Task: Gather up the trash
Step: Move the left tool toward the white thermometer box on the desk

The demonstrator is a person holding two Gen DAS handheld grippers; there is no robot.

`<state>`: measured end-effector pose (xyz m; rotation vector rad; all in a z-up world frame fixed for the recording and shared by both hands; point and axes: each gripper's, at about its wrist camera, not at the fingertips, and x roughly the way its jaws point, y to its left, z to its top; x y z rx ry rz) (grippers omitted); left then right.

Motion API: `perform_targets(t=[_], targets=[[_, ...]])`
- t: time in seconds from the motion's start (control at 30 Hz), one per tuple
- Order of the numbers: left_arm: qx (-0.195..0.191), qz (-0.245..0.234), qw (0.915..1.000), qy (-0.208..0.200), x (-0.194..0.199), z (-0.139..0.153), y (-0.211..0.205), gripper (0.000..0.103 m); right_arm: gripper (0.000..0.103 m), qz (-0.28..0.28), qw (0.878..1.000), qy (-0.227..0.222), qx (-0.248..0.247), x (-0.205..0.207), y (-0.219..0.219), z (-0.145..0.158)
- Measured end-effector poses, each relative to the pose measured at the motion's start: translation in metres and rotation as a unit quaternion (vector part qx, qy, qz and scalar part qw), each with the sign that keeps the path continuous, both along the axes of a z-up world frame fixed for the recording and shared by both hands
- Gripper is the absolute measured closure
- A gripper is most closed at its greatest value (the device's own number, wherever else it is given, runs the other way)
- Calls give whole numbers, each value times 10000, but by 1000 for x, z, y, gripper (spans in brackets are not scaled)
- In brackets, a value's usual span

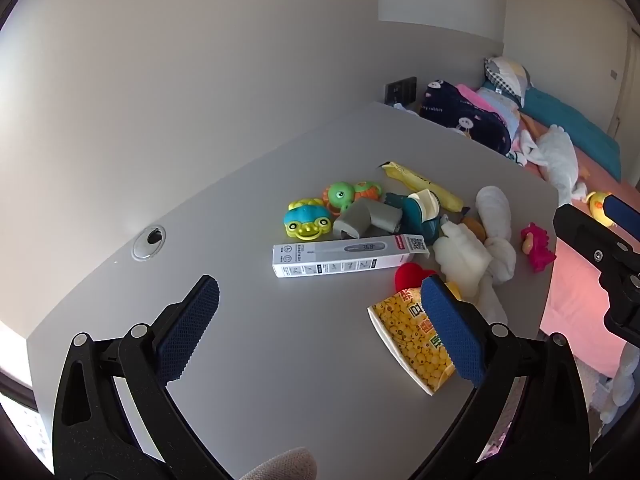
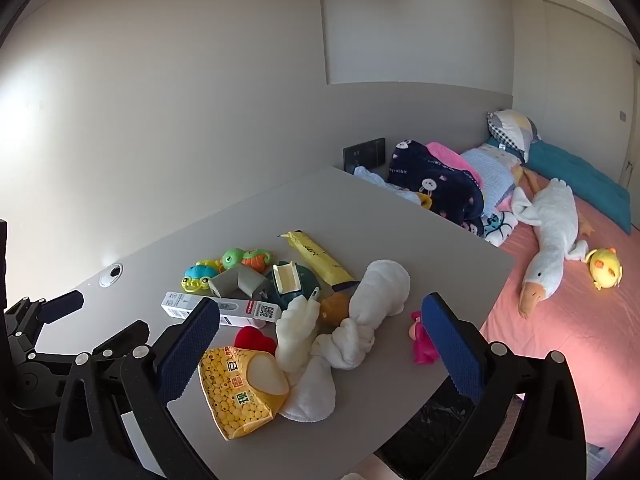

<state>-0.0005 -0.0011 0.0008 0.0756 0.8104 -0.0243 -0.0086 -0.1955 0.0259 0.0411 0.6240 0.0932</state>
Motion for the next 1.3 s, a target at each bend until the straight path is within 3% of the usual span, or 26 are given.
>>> perform_targets(t=[0.73, 1.0, 1.3], targets=[[-57, -34, 10000, -42, 2, -1, 1, 5, 3, -2, 10000, 2, 15, 1, -2, 6], [-50, 4, 10000, 11, 3, -5, 3, 5, 3, -20, 10000, 45, 41, 3, 0, -5], [75, -67, 9997, 208, 14, -26, 7, 5, 3, 96, 9977, 519, 424, 16, -3, -26]])
